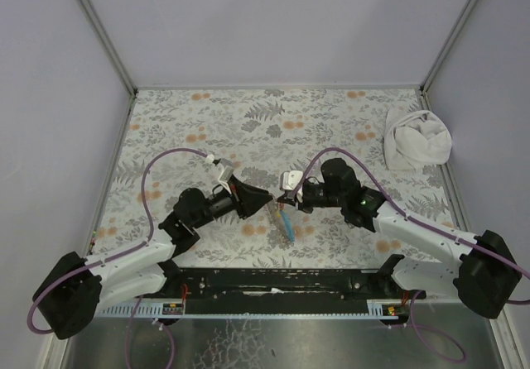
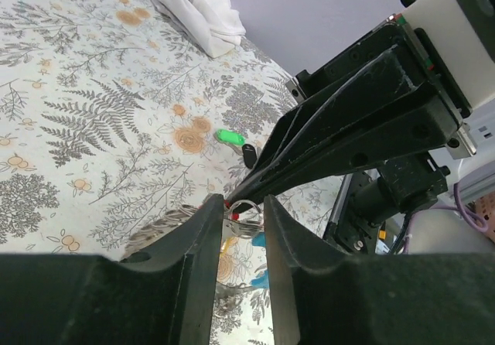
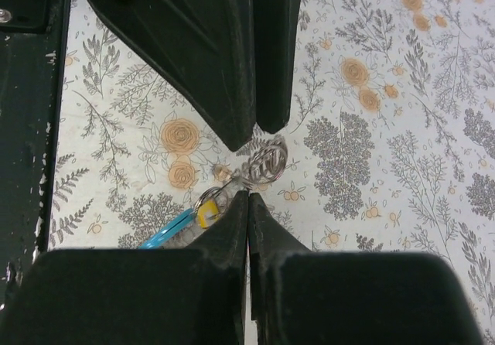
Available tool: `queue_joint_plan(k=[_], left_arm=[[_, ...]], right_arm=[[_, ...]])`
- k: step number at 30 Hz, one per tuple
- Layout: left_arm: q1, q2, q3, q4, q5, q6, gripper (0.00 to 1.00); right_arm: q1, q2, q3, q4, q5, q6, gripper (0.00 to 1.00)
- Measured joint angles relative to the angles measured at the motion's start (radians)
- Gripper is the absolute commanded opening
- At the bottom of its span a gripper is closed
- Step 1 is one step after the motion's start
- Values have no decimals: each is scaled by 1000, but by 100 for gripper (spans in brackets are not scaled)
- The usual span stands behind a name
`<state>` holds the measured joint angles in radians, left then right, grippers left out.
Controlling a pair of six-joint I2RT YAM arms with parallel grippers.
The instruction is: Put the keys on the keyring
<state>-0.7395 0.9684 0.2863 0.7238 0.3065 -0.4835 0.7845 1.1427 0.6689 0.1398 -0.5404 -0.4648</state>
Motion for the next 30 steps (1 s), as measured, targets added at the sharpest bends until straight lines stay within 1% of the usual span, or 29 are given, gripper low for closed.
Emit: queue_joint_plan(k=[2,7,12,21,23,30], left_arm=[[0,-22,6,-29,0,16,31],[0,-53,20,-101,1,58,32],[0,-47,82,-211,21,116,34],[1,-12,129,-292,74,195,33],[8,1,129,-297,96,217,33],[102,36,121,-245,273,286,31]], right_arm=[[0,0,19,-39,0,-16,0],[0,3,72,-101,-2,-52,0],[0,10,112,-162,-2,-79,0],[0,11,130,-205,-2,-105,0],[0,11,130,-211,-2,-109,0],[0,11,130,-224,-6,-124,0]])
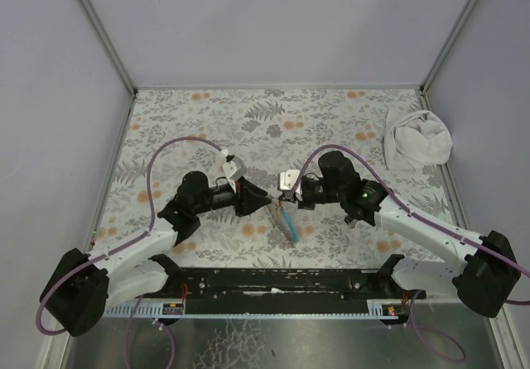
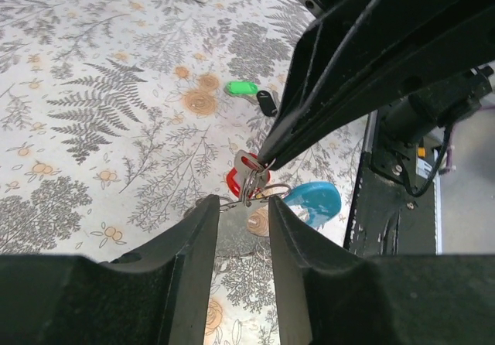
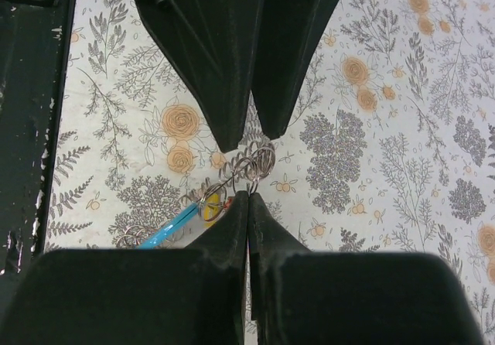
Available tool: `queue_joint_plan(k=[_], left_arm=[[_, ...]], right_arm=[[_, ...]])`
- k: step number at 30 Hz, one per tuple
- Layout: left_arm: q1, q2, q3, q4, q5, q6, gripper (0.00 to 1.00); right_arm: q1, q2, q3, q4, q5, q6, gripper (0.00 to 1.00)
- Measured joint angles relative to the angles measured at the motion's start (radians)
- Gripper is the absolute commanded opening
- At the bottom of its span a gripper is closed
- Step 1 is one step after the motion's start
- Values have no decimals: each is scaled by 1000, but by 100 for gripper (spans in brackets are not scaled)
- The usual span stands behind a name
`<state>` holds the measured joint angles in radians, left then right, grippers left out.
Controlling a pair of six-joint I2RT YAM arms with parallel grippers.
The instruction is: Put the keys on the keyring
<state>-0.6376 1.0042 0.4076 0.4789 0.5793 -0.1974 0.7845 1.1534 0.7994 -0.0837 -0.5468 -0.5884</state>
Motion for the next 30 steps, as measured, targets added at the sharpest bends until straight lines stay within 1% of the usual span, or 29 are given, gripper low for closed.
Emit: queue_joint_plan(k=[6,13,21,30], left_arm=[[22,64,0,33,133,55,29],[24,103,8,43,206,91,25],[26,118,23,43,229,121,28],[30,90,23,63,232,153,29]], right_arm=[[0,0,0,-2,-19,-7,0],[0,0,1,-2,-23,-8,0],[0,3,15,-24,-32,-11,0],[0,10,21,-37,-49,-14,0]])
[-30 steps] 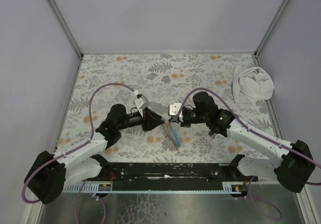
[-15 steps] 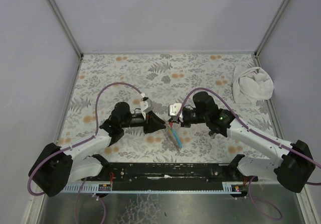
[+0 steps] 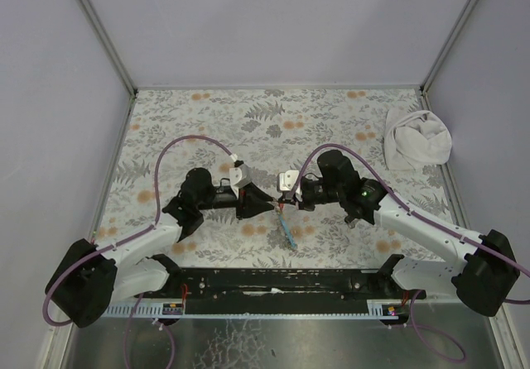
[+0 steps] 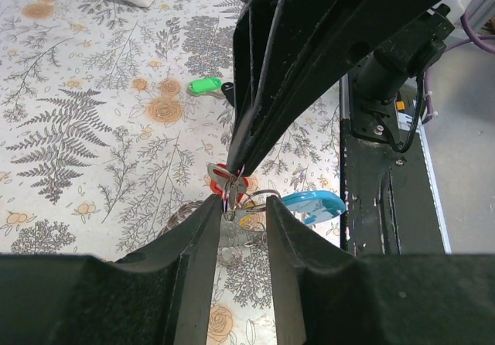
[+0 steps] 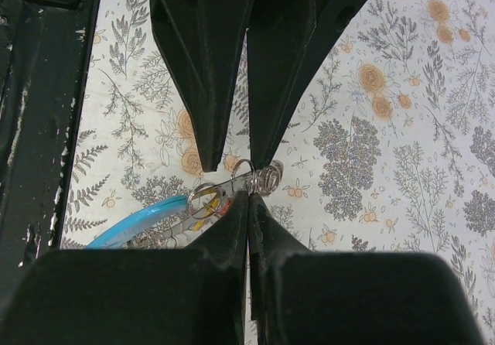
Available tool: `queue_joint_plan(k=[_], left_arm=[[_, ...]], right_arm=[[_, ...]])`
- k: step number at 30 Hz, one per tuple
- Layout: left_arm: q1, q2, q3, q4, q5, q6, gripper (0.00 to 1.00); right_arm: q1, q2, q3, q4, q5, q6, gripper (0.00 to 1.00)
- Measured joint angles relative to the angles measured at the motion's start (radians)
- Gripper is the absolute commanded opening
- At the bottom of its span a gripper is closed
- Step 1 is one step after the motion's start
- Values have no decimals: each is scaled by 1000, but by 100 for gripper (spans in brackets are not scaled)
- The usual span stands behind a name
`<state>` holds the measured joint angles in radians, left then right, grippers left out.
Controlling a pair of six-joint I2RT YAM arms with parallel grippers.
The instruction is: Put the keys on the keyring
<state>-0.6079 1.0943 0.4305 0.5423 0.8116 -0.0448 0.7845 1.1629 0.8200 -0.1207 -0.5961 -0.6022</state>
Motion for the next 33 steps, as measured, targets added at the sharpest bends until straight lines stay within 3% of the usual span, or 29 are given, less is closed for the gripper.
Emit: queue_joint_plan(k=[15,18,23,33], left_arm=[[0,47,18,-7,77,111,27],[0,61,35,-8,84,111,22],[1,80,53,-10,86,111,3],[2,81,63,-33,83,119,1]], right_arm=[[1,2,2,-8,-11,-2,0],[1,2,4,-10,-17,-2,0],[1,3,13,-22,-18,-3,0],[3,-2,13,-26,-3,-7,0]])
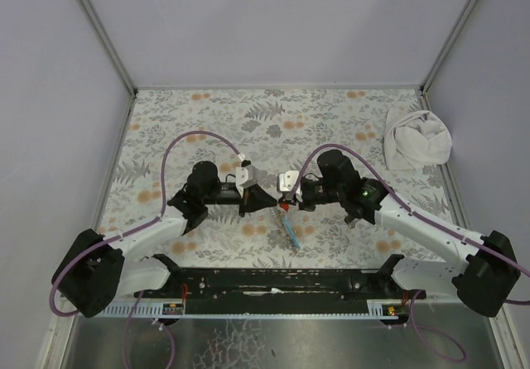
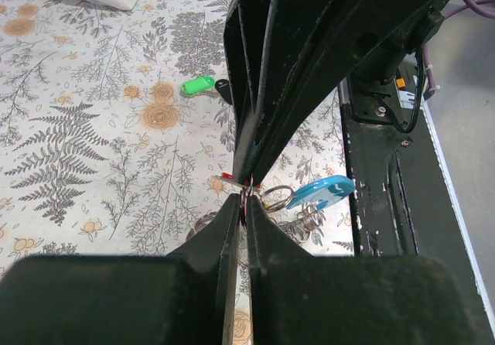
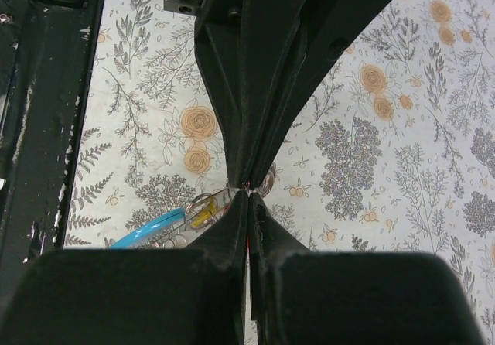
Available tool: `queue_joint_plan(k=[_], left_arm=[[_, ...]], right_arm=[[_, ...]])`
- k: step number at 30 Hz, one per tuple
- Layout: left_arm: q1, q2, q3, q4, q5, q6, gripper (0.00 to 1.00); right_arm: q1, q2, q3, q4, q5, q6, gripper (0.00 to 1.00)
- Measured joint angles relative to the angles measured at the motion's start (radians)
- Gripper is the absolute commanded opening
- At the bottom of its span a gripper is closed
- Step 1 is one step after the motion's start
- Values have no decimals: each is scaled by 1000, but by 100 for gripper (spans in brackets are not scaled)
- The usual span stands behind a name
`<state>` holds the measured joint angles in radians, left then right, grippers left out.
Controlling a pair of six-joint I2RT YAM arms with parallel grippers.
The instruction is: Put the keys on the keyring
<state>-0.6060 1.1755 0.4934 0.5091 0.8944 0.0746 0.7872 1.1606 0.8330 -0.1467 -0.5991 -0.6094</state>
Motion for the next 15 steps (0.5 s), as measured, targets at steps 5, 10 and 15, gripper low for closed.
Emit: queue_joint_plan(k=[5,10,15], left_arm=[[0,5,8,-8,-1,11,1],[-1,5,11,-10,-13,14,9],[-1,17,11,-50,-14,13,10]], right_arm=[[2,-10,0,-10,14,-1,0],[5,-27,-2,-11,34,-1,0],[5,-66,-5,-21,51,-1,0]])
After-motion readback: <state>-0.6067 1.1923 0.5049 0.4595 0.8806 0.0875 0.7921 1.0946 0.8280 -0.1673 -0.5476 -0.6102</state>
